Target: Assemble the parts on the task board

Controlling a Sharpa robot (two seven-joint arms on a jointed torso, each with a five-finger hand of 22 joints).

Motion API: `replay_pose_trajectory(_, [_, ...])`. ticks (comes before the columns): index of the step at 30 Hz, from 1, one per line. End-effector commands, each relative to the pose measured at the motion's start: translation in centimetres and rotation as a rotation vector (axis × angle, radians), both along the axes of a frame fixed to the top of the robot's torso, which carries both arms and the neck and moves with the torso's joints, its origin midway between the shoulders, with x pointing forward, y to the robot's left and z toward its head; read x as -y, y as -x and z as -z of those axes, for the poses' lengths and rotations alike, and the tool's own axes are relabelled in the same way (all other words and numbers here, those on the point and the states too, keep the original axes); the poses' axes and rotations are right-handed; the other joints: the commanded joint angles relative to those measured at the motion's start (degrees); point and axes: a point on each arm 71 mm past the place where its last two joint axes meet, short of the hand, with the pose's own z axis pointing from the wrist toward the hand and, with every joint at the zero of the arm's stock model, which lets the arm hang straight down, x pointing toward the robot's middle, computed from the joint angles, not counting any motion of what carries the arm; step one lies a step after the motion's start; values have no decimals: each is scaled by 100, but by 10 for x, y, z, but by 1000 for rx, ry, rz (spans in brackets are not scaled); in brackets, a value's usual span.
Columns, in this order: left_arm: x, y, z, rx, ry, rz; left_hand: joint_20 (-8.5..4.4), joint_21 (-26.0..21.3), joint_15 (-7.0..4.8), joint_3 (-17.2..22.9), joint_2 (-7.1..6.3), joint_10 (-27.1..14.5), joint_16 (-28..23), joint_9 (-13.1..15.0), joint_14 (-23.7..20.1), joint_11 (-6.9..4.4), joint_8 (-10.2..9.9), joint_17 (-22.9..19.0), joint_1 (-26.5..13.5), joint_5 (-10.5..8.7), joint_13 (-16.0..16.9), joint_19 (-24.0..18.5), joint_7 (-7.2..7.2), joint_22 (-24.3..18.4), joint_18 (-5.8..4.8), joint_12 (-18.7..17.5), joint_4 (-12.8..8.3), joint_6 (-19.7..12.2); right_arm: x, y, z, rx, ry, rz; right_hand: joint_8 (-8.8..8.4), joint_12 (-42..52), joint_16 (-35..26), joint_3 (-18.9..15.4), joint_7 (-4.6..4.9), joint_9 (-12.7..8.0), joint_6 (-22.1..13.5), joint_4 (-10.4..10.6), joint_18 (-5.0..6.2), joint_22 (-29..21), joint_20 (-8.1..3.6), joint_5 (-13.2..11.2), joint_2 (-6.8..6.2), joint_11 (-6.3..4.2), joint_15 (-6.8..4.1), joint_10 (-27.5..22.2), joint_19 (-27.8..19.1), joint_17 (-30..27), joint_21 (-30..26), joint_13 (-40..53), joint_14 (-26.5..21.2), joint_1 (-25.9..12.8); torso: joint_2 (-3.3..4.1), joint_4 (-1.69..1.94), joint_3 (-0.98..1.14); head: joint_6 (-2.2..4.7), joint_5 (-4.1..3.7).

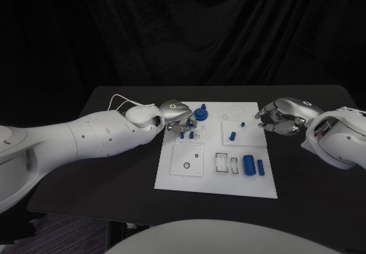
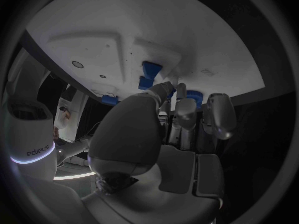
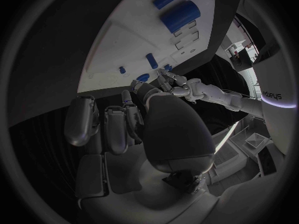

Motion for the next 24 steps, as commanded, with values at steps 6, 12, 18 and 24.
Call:
replay_pose_trajectory(6, [-10, -2, 8, -63, -25, -58, 25, -50, 21, 6, -40, -74, -36, -2, -48, 32, -28, -18, -61, -61, -44, -47, 22, 889, 23, -83, 29, -21, 1, 0, 1, -14, 11, 19, -8, -28, -28, 11, 6, -10, -39, 30, 29, 940, -15, 6, 43, -11, -8, -25, -3, 26, -33, 38, 181, 23, -2, -3, 3, -1, 10])
replay_pose_trajectory(12, [-11, -3, 8, -73, -21, -67, 32, -85, 31, 6, -49, -94, -59, -6, -71, 44, -50, -55, -74, -85, -66, -65, 10, 880, 29, -123, 35, -65, 2, 0, 2, -16, 12, 21, -8, -28, -28, 11, 6, -10, -39, 30, 29, 940, -15, 6, 43, -11, -8, -25, -3, 26, -33, 38, 181, 23, 0, -1, 0, -1, 14])
replay_pose_trajectory(18, [-13, -4, 8, -101, 12, -84, 39, -115, 43, 16, -37, -131, -73, 5, -88, 60, -37, -72, -76, -102, -92, -81, 3, 875, 33, -172, 39, -45, 2, 0, 2, -19, 14, 23, -10, -34, -30, 14, 6, -12, -43, 28, 29, 939, -15, 3, 46, -11, -9, -31, -3, 23, -34, 31, 181, 28, 1, -3, 0, -1, 16])
replay_pose_trajectory(24, [-16, -5, 8, -135, 56, -105, 56, -191, 67, 16, -34, -254, -109, 32, -142, 100, -7, -130, -97, -110, -150, -126, 3, 859, 45, -288, 55, 7, 2, -1, 2, -21, 16, 26, -10, -34, -30, 14, 6, -12, -43, 28, 29, 939, -15, 3, 46, -11, -9, -31, -3, 23, -34, 31, 181, 28, -2, -1, 1, -1, 17])
